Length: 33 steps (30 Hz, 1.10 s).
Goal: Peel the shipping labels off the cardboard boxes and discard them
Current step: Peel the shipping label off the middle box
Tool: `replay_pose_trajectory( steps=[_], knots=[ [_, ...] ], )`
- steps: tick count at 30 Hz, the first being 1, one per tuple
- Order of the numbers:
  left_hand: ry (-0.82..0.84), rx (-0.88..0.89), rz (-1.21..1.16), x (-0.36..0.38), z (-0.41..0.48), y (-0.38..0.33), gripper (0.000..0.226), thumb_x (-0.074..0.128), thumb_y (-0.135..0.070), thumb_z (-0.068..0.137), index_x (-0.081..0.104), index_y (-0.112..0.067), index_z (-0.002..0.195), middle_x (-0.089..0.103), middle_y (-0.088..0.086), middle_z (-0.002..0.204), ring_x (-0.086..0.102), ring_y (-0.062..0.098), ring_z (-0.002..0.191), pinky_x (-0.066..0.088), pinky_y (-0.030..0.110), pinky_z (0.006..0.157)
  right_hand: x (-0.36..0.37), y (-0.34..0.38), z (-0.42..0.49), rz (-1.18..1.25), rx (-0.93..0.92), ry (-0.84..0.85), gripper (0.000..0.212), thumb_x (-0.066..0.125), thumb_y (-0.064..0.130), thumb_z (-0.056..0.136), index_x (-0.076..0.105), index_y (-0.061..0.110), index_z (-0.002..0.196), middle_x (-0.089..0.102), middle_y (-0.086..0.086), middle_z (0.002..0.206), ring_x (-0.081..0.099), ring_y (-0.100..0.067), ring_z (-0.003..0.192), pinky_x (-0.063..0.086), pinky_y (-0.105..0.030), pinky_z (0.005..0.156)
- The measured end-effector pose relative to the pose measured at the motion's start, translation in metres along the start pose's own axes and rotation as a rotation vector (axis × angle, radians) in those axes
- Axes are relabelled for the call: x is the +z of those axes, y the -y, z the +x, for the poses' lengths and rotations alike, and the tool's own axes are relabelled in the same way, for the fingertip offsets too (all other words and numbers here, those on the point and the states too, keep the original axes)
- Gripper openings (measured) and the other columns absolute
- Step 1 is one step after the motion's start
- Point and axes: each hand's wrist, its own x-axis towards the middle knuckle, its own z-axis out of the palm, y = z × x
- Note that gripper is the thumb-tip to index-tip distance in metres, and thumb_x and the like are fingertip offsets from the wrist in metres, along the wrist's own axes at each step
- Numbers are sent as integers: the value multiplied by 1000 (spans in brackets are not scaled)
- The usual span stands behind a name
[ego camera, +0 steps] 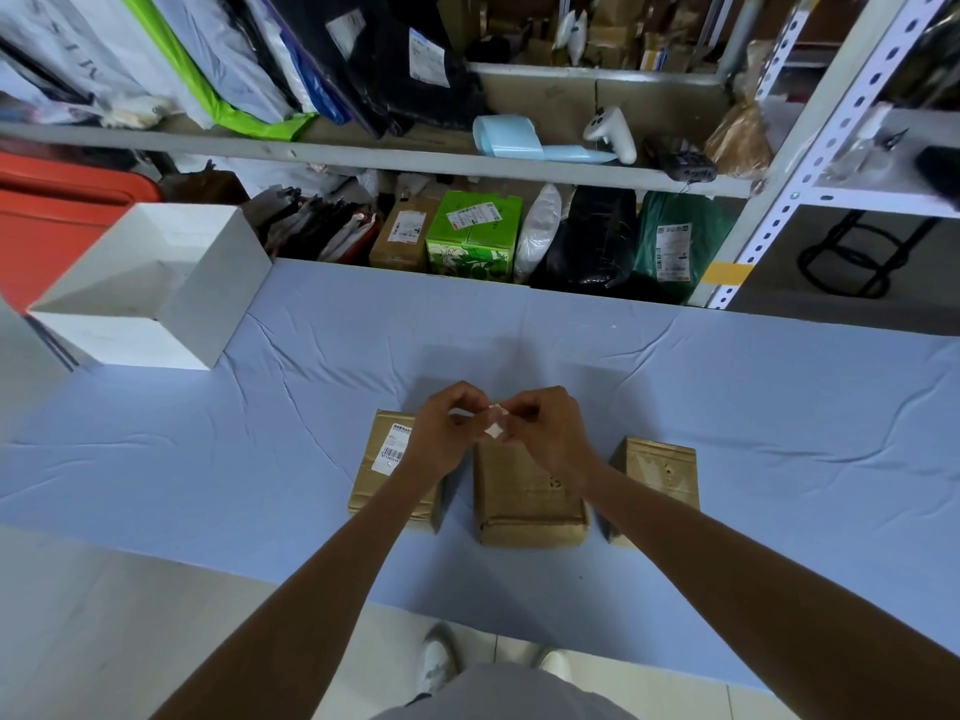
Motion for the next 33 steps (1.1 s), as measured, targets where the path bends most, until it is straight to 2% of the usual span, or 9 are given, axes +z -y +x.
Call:
replay_pose_trajectory(
  steps=[3,6,10,15,19,24,27,31,33],
  knots=[
    [59,2,-52,-2,-2,0,10,74,-16,78,65,-18,83,68,2,85,67,25,85,56,45,80,-3,-2,1,66,38,32,3,72,13,82,75,11,83,73,-6,68,72,-18,62,60,-46,72],
    [101,12,-25,-2,-3,-6,26,76,-1,72,61,-20,83,67,1,86,65,17,79,53,37,73,-2,-1,2,103,61,59,5,69,10,84,71,6,83,73,-9,68,72,-22,62,59,-48,73],
    [128,85,50,-3,-2,-10,28,81,-11,69,61,-18,87,68,-2,84,64,12,74,52,26,67,-4,2,2,166,75,68,8,68,8,85,68,0,87,73,-14,70,72,-27,63,59,-50,70],
    [152,142,266,-1,1,-18,25,77,-13,71,61,-17,90,67,-5,85,64,12,80,52,31,73,-4,-6,2,118,71,4,6,74,9,80,69,6,83,72,-12,69,72,-26,64,59,-51,67],
    [120,80,123,3,0,-22,20,76,-5,71,63,-12,85,66,-1,79,60,6,70,48,24,66,-6,-5,3,203,85,-40,5,77,7,75,74,7,79,73,-12,68,72,-27,64,59,-52,70],
    [60,68,71,2,-2,-27,14,75,-4,72,64,-9,79,67,3,74,63,12,70,50,24,67,-11,1,-1,228,58,-58,6,79,17,75,78,15,81,74,-5,69,72,-22,68,59,-40,75],
    [-16,48,37,5,-3,-31,13,72,-3,75,61,-9,72,63,2,64,58,5,59,46,14,58,-9,8,-4,324,99,-34,7,75,13,79,78,9,83,74,-9,73,72,-21,70,58,-30,71],
    [-85,30,37,5,-2,-29,11,74,-3,73,64,-9,72,65,6,72,60,12,63,50,18,59,-9,12,-6,443,199,11,11,71,10,81,76,5,88,75,-10,79,72,-18,72,55,-23,66],
    [-121,13,49,6,-2,-31,9,75,-4,72,67,-7,72,66,6,74,60,11,63,47,12,59,-11,13,-6,457,215,40,11,70,11,82,76,6,89,75,-9,80,72,-17,73,56,-23,68]
  ],
)
